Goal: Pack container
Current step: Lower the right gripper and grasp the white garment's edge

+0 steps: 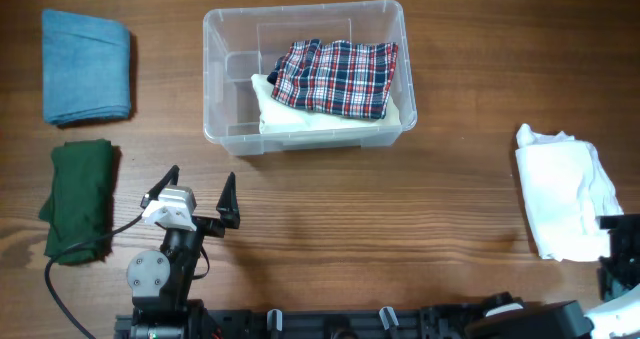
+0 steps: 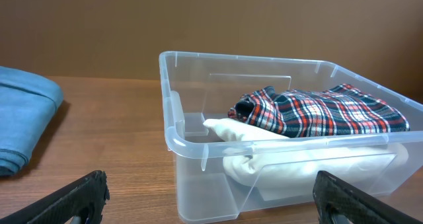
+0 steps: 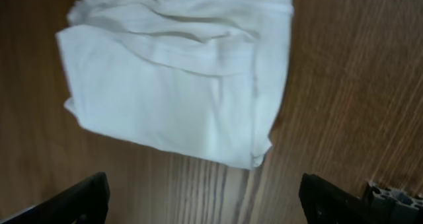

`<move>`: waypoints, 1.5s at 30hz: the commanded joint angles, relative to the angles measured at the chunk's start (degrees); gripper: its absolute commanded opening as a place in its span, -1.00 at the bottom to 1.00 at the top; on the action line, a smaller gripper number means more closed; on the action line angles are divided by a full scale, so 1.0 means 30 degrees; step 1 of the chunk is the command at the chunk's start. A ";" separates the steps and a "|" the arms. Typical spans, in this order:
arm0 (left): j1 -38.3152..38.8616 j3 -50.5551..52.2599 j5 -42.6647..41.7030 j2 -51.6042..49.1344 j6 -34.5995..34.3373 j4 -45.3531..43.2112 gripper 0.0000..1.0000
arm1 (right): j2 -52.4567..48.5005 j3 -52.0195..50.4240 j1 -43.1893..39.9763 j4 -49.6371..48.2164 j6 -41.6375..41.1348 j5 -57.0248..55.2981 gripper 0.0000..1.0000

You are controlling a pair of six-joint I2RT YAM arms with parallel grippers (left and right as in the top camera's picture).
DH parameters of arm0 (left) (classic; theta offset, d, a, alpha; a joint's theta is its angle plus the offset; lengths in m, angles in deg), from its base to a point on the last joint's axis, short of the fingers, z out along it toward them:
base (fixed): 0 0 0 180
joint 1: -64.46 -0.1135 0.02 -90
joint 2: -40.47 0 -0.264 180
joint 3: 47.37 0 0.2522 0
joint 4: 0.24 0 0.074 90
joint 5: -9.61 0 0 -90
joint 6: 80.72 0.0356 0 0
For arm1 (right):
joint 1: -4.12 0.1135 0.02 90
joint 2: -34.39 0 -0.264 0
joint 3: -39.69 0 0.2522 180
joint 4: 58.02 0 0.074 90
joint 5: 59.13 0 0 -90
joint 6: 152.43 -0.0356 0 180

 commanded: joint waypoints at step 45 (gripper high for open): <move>0.0109 0.0124 0.0175 0.0124 -0.0109 0.0044 1.00 | -0.1851 -0.7883 -0.0226 -1.1125 -0.1282 0.2171 0.85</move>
